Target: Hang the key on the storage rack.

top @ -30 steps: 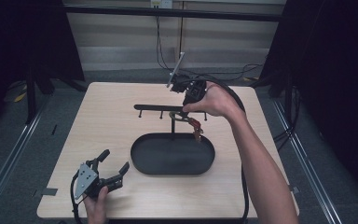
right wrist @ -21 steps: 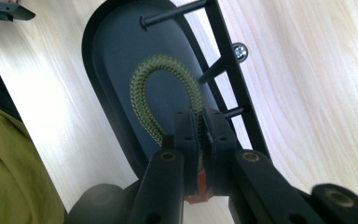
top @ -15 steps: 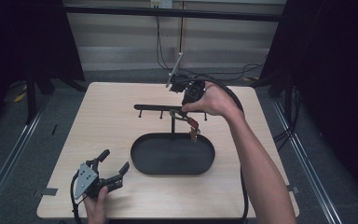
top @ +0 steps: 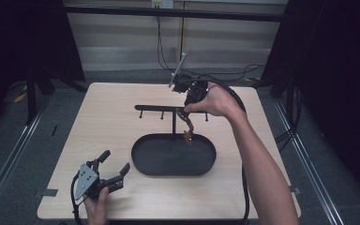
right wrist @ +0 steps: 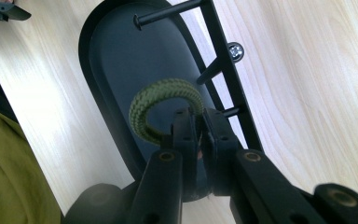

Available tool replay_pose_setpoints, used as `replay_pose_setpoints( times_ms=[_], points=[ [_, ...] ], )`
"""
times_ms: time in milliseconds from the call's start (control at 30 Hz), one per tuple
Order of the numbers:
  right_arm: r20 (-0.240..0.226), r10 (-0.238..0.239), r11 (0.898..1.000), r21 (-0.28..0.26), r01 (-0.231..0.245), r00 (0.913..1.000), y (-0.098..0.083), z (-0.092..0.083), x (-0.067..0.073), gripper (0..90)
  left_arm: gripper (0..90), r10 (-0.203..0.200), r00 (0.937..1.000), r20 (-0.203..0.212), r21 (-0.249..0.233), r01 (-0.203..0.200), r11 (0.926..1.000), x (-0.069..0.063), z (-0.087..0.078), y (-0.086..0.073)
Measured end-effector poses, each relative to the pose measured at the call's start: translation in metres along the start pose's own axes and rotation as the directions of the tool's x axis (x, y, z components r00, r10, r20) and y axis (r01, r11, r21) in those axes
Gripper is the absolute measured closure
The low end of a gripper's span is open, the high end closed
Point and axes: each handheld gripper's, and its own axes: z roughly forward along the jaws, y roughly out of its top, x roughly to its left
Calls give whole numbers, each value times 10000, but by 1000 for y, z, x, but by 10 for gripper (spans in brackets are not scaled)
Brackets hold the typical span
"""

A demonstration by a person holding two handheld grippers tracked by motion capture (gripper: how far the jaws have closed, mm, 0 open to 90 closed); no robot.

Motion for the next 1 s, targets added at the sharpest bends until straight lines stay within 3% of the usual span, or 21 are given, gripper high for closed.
replay_pose_setpoints(
  times_ms=[267,367,1000],
  points=[
    [-73,43,10000,-37,-43,10000,0,1,-2,825,158,22,10000,1,13,-22,10000,0,0,0],
    [171,11,10000,9,-11,9999,-1,2,-2,836,158,41,10000,0,25,-41,10000,0,0,0],
    [-80,233,9997,48,-232,9997,-3,4,-7,791,158,2,10000,1,0,-2,10000,0,0,0]
  ],
)
